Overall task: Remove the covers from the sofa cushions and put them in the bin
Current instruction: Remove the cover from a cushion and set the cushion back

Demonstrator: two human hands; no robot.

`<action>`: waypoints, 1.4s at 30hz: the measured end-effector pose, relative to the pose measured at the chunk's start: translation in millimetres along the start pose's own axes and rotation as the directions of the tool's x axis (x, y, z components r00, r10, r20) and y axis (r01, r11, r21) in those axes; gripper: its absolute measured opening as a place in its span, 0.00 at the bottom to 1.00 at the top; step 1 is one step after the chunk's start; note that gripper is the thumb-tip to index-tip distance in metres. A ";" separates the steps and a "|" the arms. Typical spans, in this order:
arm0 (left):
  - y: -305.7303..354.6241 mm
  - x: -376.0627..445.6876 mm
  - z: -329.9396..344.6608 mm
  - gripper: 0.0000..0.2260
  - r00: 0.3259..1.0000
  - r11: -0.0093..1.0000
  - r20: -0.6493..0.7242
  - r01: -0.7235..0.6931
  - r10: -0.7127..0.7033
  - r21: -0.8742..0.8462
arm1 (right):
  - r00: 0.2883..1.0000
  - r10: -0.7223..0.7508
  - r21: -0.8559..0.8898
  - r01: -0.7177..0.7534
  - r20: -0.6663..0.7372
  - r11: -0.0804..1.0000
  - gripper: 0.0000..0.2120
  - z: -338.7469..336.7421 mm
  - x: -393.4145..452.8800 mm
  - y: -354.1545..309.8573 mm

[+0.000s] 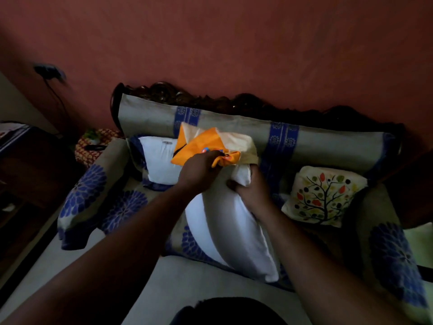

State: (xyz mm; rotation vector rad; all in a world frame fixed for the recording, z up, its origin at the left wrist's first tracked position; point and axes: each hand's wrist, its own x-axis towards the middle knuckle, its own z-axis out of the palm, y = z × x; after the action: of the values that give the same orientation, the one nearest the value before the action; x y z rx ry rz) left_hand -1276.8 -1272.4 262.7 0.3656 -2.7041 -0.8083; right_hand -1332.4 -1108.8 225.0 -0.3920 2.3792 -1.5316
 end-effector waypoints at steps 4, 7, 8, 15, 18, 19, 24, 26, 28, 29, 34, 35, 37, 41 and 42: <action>-0.2 -22.9 2.8 0.20 0.986 0.983 0.157 -0.077 0.051 0.167 | 0.975 0.090 -0.099 -0.112 -0.202 0.989 0.07 -12.2 12.4 9.7; 13.5 -47.7 23.3 0.16 0.976 0.965 0.179 -0.157 0.120 0.208 | 0.951 0.247 -0.029 -0.256 -0.186 0.966 0.09 -27.9 16.5 25.7; 13.0 -51.4 25.2 0.16 0.978 0.959 0.163 -0.164 0.128 0.230 | 0.943 0.289 0.001 -0.293 -0.163 0.956 0.09 -29.5 11.7 28.7; -26.8 -35.6 9.5 0.19 1.000 0.958 0.013 -0.023 0.020 0.285 | 0.968 0.244 0.185 -0.229 -0.063 0.956 0.16 -26.2 -9.3 25.8; -29.4 -22.7 7.1 0.17 1.000 0.974 0.009 0.006 -0.008 0.226 | 0.990 0.135 0.113 -0.130 -0.034 0.985 0.19 -29.8 -15.1 13.0; -27.5 -22.4 9.0 0.15 0.999 0.980 0.044 -0.011 0.002 0.197 | 0.995 0.094 0.088 -0.092 -0.025 0.992 0.20 -29.9 -17.1 9.8; -7.8 -17.5 6.6 0.27 0.972 0.963 0.139 -0.212 0.189 0.168 | 0.993 -0.047 -0.184 0.067 0.111 0.981 0.21 -24.5 -24.2 -11.4; -2.1 -10.8 -0.2 0.24 0.978 0.974 0.117 -0.189 0.175 0.124 | 0.981 -0.104 -0.341 0.156 0.166 0.927 0.21 -24.4 -25.7 -22.4; 4.7 -7.3 -6.4 0.19 0.979 0.980 0.091 -0.187 0.180 0.070 | 0.967 -0.161 -0.450 0.236 0.199 0.861 0.26 -24.0 -26.1 -33.5; 10.6 -6.7 -9.7 0.15 0.985 0.985 0.040 -0.171 0.170 0.028 | 0.961 -0.174 -0.485 0.259 0.213 0.835 0.29 -23.9 -24.8 -39.4; 45.4 -9.9 -11.8 0.13 0.966 0.993 -0.239 -0.084 0.101 0.081 | 0.960 -0.162 -0.527 0.262 0.229 0.808 0.28 -21.8 -16.8 -54.2; 46.5 -11.3 -10.6 0.14 0.960 0.986 -0.253 -0.088 0.121 0.141 | 0.960 -0.167 -0.531 0.265 0.226 0.805 0.26 -20.4 -14.7 -58.9; 43.4 -12.7 -10.3 0.20 0.947 0.958 -0.251 -0.133 0.198 0.256 | 0.959 -0.157 -0.502 0.259 0.236 0.826 0.24 -16.0 -9.3 -61.2; 43.4 -22.4 -7.5 0.26 0.813 0.813 -0.144 -0.516 0.564 0.269 | 0.968 0.062 -0.534 0.080 0.242 0.841 0.21 -11.3 -2.3 -49.2; 43.6 -26.7 -9.0 0.26 0.770 0.772 -0.125 -0.588 0.626 0.242 | 0.975 0.062 -0.503 0.055 0.212 0.862 0.19 -10.7 -3.1 -43.9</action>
State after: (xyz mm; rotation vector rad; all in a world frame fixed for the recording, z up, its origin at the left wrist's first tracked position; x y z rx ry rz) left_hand -1255.8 -1232.9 289.0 -0.3797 -2.4631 -0.2994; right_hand -1330.4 -1116.2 269.6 -0.6311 2.5642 -0.7778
